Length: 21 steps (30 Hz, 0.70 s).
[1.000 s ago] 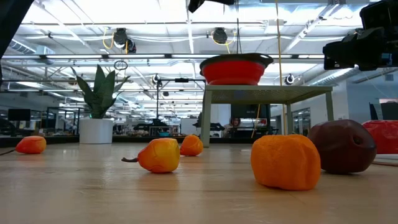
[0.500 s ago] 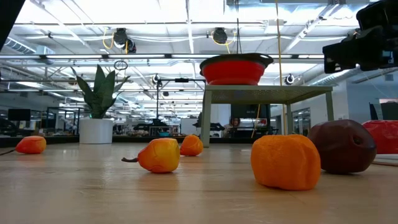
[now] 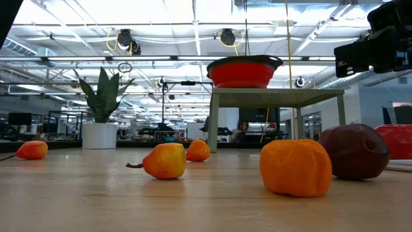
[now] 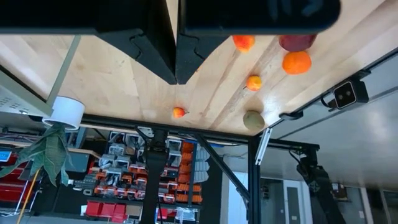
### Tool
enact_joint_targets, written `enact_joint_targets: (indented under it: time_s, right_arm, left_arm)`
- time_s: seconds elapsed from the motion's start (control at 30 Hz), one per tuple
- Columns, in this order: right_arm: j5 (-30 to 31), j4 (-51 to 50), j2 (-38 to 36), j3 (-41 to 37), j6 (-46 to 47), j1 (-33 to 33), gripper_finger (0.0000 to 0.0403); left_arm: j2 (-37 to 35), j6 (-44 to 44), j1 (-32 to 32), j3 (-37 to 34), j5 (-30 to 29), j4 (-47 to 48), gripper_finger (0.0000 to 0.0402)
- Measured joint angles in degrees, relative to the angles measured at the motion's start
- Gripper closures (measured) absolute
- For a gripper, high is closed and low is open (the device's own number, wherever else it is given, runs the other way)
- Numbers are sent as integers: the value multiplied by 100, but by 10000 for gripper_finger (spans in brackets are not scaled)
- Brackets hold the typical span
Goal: Pick & Place Fruit
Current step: Put the yellow orange peach into the red basket on the shelf
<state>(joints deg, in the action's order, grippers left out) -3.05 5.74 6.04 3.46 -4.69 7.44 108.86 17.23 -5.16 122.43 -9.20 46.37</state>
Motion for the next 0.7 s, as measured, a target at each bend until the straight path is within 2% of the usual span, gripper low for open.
enact_joint_targets:
  time_s: [0.5, 0.7]
  right_arm:
    - [0, -31, 0, 0, 575, -1, 403]
    - [-2, -35, 0, 0, 570, -2, 403]
  left_arm:
    - [46, 199, -486, -54, -346, -89, 397]
    - [57, 304, -700, -924, -315, -971, 397]
